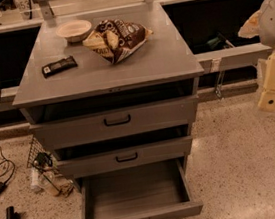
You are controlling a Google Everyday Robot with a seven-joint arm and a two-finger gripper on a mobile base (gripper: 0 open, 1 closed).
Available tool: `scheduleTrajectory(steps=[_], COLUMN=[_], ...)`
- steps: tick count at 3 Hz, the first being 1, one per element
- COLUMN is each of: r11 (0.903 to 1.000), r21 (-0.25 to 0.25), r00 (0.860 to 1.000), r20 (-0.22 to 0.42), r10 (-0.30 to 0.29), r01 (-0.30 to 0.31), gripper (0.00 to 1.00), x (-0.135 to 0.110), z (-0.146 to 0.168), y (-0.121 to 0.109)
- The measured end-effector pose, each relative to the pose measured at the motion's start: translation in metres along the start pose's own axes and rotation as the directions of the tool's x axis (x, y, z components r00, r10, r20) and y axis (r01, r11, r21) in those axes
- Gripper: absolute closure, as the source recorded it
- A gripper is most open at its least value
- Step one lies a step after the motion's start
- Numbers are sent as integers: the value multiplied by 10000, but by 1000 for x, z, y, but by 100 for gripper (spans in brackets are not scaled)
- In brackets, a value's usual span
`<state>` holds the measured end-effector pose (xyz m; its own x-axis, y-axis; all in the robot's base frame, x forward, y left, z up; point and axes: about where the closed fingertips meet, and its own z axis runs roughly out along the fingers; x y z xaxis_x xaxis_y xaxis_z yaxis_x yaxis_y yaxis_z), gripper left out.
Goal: Place brown chip bag into bottom drawer
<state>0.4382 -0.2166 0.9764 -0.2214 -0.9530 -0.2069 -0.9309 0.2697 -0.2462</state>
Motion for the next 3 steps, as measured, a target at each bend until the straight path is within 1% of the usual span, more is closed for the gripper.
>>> scheduleTrajectory(steps=[1, 2, 3], r11=[10000, 9982, 9805], r21=[2, 515, 1681], r00=[10000, 9967, 9372], r20=[1, 765, 3467], r10=[0, 262, 379], r01=[0, -302, -1018], gripper=[0, 0, 0], x=[0, -6, -35], z=[0, -3, -10], y=[0, -15, -93])
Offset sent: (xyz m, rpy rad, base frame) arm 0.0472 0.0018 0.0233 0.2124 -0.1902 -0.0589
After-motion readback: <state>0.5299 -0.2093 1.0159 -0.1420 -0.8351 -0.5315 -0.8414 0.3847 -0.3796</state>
